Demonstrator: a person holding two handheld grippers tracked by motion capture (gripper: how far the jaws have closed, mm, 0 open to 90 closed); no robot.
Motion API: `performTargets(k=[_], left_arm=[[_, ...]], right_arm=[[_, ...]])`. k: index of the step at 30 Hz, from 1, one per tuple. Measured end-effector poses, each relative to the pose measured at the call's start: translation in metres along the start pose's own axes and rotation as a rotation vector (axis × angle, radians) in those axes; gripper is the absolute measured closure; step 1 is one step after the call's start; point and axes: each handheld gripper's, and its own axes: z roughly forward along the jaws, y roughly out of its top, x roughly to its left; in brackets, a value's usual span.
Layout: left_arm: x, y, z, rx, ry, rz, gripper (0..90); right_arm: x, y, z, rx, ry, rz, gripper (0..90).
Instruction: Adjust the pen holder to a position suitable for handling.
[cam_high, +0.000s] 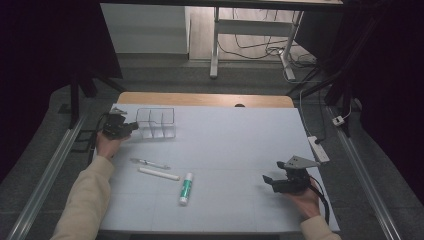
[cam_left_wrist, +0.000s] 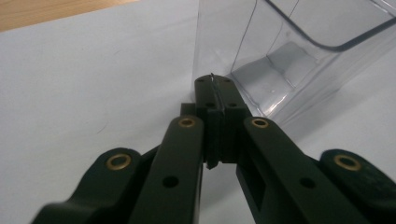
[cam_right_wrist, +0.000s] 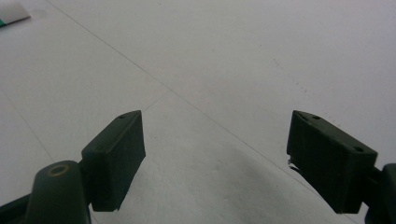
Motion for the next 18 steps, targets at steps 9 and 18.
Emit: performTargets(k=[9,18], left_arm=[[-0.012,0.006,0.004,0.0,-0.013,0.04,89.0],[-0.024,0.012,0.01,0.004,-0.035,0.065,89.0]], right_arm=[[0.0,0.0,0.0,0.002,-0.001,-0.004,18.3],[0.001,0.0,0.0,0.001,-0.001,-0.004,18.3]])
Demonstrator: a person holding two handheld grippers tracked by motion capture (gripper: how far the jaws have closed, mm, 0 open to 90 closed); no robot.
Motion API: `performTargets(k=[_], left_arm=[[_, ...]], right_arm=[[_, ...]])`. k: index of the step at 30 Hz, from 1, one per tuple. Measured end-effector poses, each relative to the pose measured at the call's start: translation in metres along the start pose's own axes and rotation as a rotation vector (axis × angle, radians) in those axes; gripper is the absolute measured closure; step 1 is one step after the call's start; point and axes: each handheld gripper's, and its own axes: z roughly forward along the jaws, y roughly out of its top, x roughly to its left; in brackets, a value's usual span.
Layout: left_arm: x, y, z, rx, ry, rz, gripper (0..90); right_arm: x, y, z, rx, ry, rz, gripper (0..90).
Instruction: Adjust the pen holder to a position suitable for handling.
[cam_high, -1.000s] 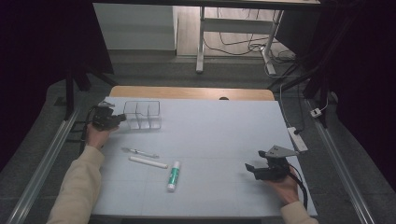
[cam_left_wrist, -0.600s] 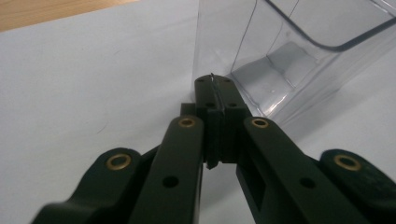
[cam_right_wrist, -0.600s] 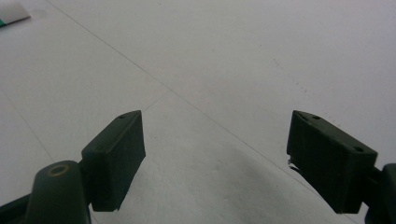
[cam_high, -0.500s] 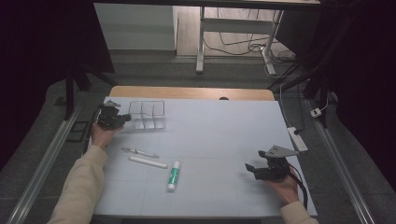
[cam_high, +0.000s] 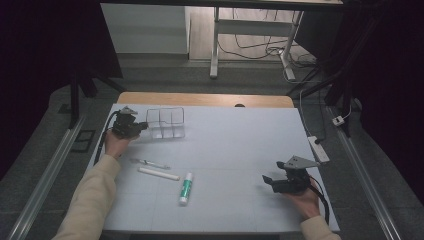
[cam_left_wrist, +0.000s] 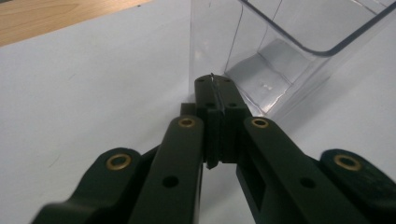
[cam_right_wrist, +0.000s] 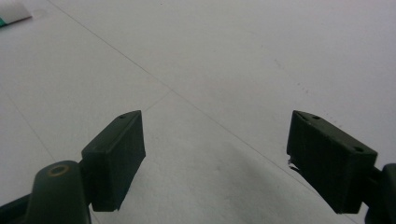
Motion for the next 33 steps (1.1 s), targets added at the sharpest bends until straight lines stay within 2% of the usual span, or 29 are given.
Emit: performTargets(k=[15,33], left_arm=[[-0.01,0.01,0.015,0.008,-0.013,0.016,89.0],[-0.019,0.019,0.023,0.005,-0.03,0.036,88.9]], right_arm=[[0.0,0.0,0.001,0.009,-0.003,0.0,18.3],[0.0,-0.001,0.002,0.005,0.006,0.006,18.6]])
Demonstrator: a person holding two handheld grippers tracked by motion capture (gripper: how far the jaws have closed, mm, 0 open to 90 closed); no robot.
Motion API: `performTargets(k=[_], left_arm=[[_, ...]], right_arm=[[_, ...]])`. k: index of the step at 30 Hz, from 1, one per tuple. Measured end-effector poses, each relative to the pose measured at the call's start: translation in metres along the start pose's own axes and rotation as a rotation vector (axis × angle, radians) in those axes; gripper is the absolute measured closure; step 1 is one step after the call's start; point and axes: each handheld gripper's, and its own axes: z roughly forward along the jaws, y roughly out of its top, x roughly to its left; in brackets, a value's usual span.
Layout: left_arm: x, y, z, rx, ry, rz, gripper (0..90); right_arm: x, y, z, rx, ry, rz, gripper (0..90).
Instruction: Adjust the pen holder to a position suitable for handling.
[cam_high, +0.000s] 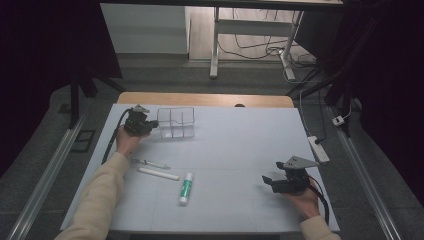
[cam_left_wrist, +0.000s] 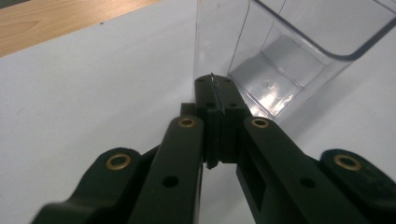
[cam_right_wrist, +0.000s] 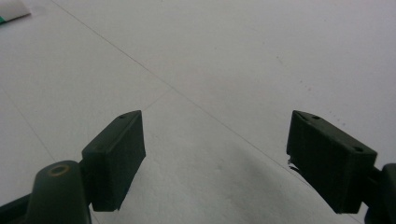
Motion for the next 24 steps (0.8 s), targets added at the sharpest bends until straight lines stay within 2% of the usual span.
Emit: performTargets(k=[24], left_arm=[[-0.017,0.015,0.016,-0.003,-0.032,0.019,88.9]], right_arm=[[0.001,0.0,0.001,0.009,0.006,-0.001,18.7]])
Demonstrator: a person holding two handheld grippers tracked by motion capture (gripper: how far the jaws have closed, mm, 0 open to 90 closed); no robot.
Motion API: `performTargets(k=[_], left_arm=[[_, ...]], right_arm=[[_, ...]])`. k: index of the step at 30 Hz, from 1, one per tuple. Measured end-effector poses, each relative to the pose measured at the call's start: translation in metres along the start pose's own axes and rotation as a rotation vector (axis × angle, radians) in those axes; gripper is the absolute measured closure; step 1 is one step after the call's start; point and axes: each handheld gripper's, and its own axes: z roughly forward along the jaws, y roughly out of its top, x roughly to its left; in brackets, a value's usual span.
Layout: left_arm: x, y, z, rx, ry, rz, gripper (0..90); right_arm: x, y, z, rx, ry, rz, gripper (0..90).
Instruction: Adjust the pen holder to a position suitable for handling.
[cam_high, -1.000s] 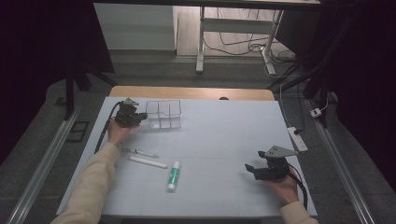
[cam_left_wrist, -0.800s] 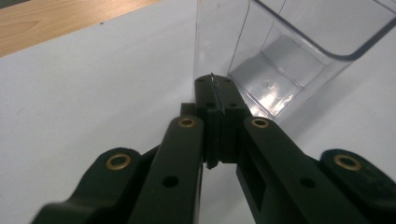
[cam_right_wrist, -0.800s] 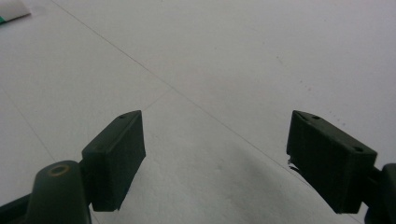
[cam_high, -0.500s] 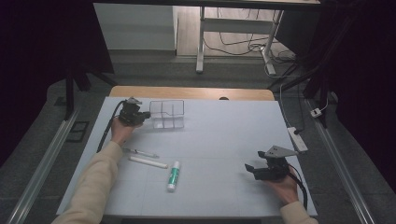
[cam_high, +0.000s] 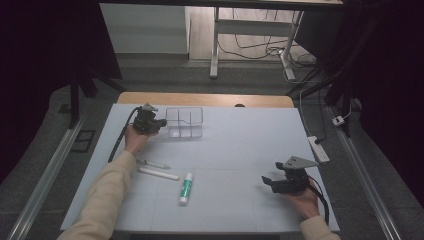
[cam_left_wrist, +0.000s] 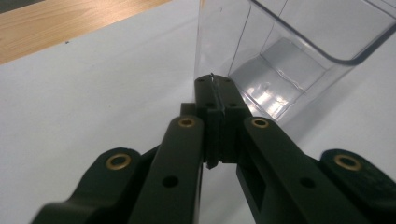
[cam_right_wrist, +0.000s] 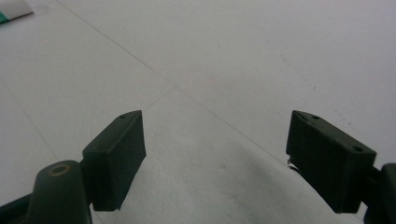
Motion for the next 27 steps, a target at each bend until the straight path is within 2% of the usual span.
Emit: performTargets(k=[10,27], left_arm=[[-0.01,0.006,0.007,0.007,-0.019,0.024,88.9],[-0.036,0.019,0.024,0.018,-0.048,0.08,88.8]], right_arm=[[0.0,0.0,0.001,0.009,0.0,-0.002,18.7],[-0.001,0.0,0.0,0.01,0.009,-0.002,18.7]])
